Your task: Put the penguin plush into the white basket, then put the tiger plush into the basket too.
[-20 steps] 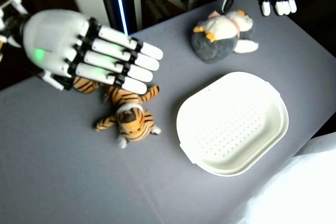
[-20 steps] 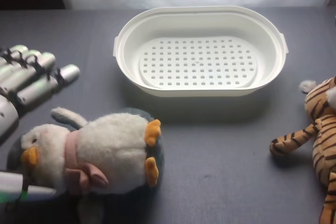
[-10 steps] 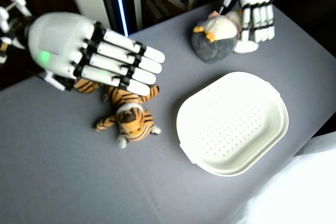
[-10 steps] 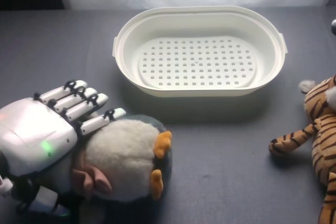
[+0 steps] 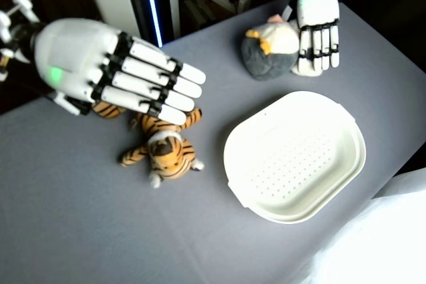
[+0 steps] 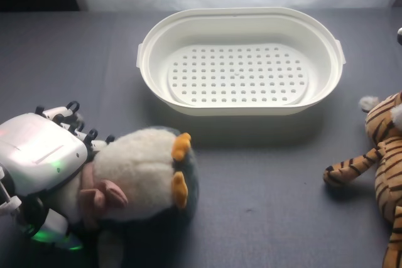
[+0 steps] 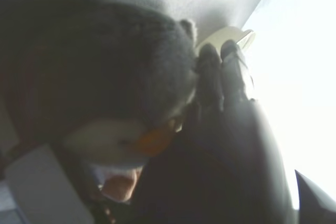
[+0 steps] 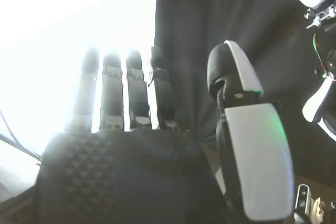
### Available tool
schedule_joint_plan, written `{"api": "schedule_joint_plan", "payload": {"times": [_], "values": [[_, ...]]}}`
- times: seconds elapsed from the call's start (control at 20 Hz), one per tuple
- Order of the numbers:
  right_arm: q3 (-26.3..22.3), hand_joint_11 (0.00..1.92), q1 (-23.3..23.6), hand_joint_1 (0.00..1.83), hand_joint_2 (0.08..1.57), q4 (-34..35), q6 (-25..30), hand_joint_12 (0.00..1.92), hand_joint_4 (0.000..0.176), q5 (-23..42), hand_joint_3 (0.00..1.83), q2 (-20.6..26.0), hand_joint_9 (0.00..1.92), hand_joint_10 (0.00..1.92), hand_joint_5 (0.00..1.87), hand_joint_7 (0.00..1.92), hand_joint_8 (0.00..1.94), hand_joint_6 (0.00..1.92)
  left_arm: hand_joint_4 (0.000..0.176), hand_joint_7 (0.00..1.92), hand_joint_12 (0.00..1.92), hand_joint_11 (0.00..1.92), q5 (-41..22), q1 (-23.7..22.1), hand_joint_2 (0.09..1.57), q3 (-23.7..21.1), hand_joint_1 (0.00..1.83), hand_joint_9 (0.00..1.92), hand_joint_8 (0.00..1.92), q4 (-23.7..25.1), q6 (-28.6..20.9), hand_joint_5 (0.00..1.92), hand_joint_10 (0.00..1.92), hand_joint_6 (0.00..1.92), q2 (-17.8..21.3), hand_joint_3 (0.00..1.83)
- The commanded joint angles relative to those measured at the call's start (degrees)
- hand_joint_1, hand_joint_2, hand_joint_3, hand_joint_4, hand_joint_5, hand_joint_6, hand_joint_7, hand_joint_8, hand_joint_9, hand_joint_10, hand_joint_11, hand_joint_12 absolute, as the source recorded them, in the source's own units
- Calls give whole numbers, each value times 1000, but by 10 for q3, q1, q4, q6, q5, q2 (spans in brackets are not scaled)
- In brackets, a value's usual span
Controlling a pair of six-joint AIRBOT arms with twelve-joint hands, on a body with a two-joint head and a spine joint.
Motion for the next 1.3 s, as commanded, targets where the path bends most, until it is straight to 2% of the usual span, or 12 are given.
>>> {"api": "schedule_joint_plan", "payload": {"times": [0.0,0.05,0.1,0.15,0.2,0.3,0.35,0.4,0.65,0.8,1.1,1.25], "values": [[2,0,2,681,1250,11,2,507,0,72,0,0,164,6,319,198,4,2,0,700,1801,331,-6,2,1152,7,1132,670,1591,-8,27,646,1724,1503,-18,5],[1,0,1,674,1250,11,3,513,0,72,0,0,167,6,320,202,4,2,20,677,1897,400,-9,2,1175,9,1153,698,1785,-14,27,555,1882,1753,-21,5],[1,0,0,696,1247,11,3,516,0,72,0,0,171,4,319,209,2,1,96,715,1920,692,-22,2,1164,8,1223,844,1916,-21,27,591,1919,1914,-23,0],[1,0,0,696,1247,11,3,516,0,72,0,0,171,4,319,209,2,1,96,715,1920,692,-26,2,1164,7,1223,844,1916,-22,27,591,1919,1914,-23,0],[1,0,0,697,1248,11,3,520,3,72,0,-1,173,4,319,213,3,1,157,714,1921,774,-33,2,1173,6,1256,878,1920,-23,27,591,1921,1920,-23,1],[1,0,0,700,1244,12,3,553,0,72,0,-1,189,6,332,231,4,2,175,727,1921,1213,-50,0,1166,3,1367,1048,1921,-24,23,617,1921,1921,-24,0],[1,0,0,688,1244,12,3,555,2,72,0,-1,190,4,327,234,3,0,169,721,1921,1249,-62,-1,1156,3,1416,1037,1921,-19,7,627,1921,1921,-25,0],[1,0,0,674,1244,12,3,553,8,72,0,-1,189,3,326,231,1,0,122,732,1921,1212,-72,-1,1139,4,1440,1015,1921,-14,-8,660,1921,1921,-25,0],[1,0,-1,695,1245,14,3,561,13,72,1,-1,197,3,329,235,1,0,0,794,1921,1033,-158,-5,1105,8,1445,933,1921,43,-131,734,1921,1921,-2,0],[2,5,-1,702,1241,15,3,628,11,72,0,-2,223,5,341,249,1,1,0,845,1921,1082,-211,-9,1104,22,1413,1002,1894,60,-206,735,1921,1883,4,1],[4,22,-1,674,1244,15,3,657,4,72,0,-2,247,7,351,257,3,1,0,808,1911,829,-152,-118,1103,69,1457,859,1878,80,-183,728,1839,1797,-15,0],[4,7,-1,691,1248,15,3,647,15,72,1,-2,237,1,349,253,0,0,0,942,1653,871,-79,-201,1104,86,1389,958,1192,81,-85,814,1558,1540,-33,10]]}}
